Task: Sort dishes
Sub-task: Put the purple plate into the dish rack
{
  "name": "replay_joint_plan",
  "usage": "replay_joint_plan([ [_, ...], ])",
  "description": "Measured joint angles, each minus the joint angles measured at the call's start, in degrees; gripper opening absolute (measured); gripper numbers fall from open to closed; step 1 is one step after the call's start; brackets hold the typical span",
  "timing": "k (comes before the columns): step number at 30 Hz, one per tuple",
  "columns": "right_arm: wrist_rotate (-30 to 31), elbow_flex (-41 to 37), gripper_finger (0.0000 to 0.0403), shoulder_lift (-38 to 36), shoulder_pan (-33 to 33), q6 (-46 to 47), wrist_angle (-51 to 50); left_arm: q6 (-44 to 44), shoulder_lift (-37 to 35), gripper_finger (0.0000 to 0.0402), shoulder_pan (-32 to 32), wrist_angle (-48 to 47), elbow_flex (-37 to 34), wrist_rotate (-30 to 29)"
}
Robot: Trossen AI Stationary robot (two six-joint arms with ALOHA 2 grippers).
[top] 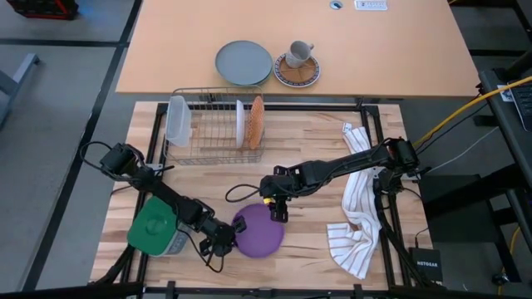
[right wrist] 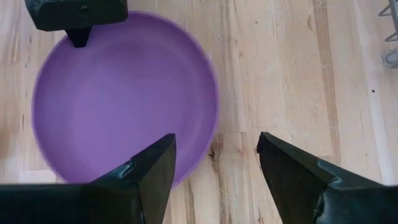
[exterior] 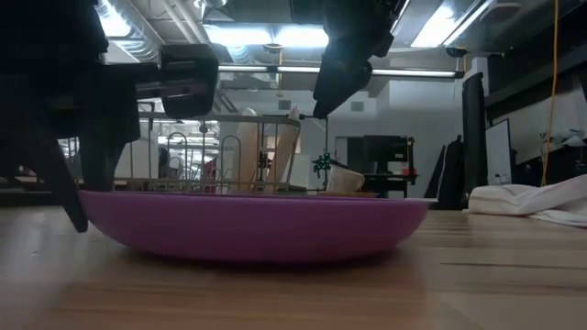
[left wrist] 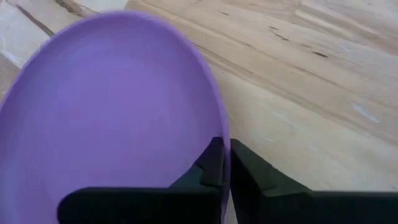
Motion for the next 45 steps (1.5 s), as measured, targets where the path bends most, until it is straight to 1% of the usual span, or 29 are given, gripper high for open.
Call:
replay_joint_plan([
  [5, -0.01, 0.0, 0.0232, -0.02, 0.0, 0.0, -0.11, -1.14, 0.0, 0.0004, -0.02, 0.14, 0.0, -1.27],
  [8, -0.01, 0.0, 0.0232, -0.69, 0.05, -0.02, -0.65, -4.84, 0.0, 0.0003, 0.08, 0.72, -0.02, -2.06],
  [11, 0.33, 0.0, 0.0232, -2.25, 0.47, -0.61, -1.56, -9.8, 0.0, 0.0002, 0.14, 3.47, -0.02, -2.18],
  [16, 2.33, 0.0, 0.0232, -6.66, 1.25, -0.68, -4.98, -14.34, -0.9, 0.0002, 1.0, 8.07, -0.02, -1.79],
  [21, 8.39, 0.0, 0.0232, -12.52, 2.31, -0.73, -8.16, -18.86, -4.39, 0.0001, 3.71, 9.89, -0.07, -1.89],
  [27, 16.38, 0.0, 0.0232, -21.44, 4.34, -1.99, -11.1, -23.05, -12.12, 0.0001, 8.07, 10.88, -0.07, -1.98],
  [30, 20.89, -0.83, 0.0232, -26.04, 5.75, -3.63, -10.31, -25.07, -16.18, 0.0, 10.07, 10.77, -0.07, -2.01],
  [32, 23.42, -3.17, 0.0232, -29.52, 6.57, -4.97, -8.55, -27.56, -18.85, 0.0, 11.22, 11.06, -0.07, -2.03],
  [34, 25.45, -7.21, 0.0232, -33.34, 7.26, -5.35, -5.31, -30.96, -21.21, 0.0, 12.09, 12.2, -0.07, -2.05],
  [36, 26.66, -12.7, 0.0232, -37.59, 7.79, -6.05, -1.32, -34.88, -23.47, 0.0, 12.83, 14.45, -0.07, -2.25],
  [38, 26.81, -18.95, 0.0232, -42.02, 7.82, -6.44, 4.02, -38.33, -25.5, 0.0, 13.26, 17.04, -0.07, -3.94],
  [40, 26.8, -25.78, 0.0232, -46.41, 7.82, -6.52, 10.37, -40.4, -27.75, 0.0, 13.54, 18.33, -0.07, -7.05],
  [45, 26.83, -42.02, 0.0232, -55.26, 7.82, -6.95, 28.07, -43.42, -33.2, 0.0, 13.9, 20.2, -0.07, -17.78],
])
